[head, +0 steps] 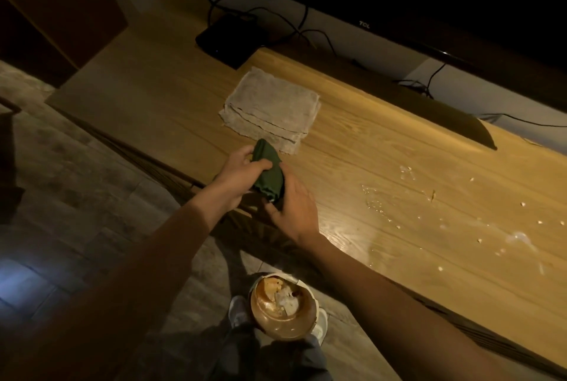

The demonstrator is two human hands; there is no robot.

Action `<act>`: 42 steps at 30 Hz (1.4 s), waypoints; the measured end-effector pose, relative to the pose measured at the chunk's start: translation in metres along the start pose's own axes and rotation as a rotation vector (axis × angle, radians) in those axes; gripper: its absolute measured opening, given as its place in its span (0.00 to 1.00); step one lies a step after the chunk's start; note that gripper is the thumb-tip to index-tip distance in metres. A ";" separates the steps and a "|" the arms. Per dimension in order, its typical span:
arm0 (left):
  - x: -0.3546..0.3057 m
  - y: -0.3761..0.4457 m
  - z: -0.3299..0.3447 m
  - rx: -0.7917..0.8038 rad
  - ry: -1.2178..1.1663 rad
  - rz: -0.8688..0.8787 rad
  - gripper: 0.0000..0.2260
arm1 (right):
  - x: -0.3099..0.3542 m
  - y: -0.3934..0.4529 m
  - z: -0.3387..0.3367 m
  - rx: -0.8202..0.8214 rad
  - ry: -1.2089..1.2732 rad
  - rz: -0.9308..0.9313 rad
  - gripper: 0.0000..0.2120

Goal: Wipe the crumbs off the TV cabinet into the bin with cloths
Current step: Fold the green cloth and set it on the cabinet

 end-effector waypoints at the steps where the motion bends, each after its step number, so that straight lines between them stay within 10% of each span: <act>1: -0.001 -0.005 0.008 0.010 -0.035 -0.009 0.08 | -0.005 -0.005 -0.007 -0.028 0.045 0.017 0.44; 15: 0.023 -0.096 0.141 0.348 -0.119 -0.216 0.14 | -0.123 -0.129 -0.073 0.143 1.059 0.341 0.58; 25: 0.064 -0.131 0.225 0.561 -0.134 -0.312 0.14 | -0.178 -0.211 -0.102 0.121 2.064 0.526 0.32; 42: 0.133 -0.060 0.193 0.252 0.343 -0.011 0.07 | -0.256 -0.214 -0.082 -0.176 1.010 0.886 0.18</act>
Point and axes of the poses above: each hand's wrist, its own y-axis towards the middle knuckle, its own z-axis out of the palm, x = y × z, the point moved 7 cm from there along y, towards the middle knuckle, and after that the axes turned 11 degrees about -y, right-handed, at the moved point
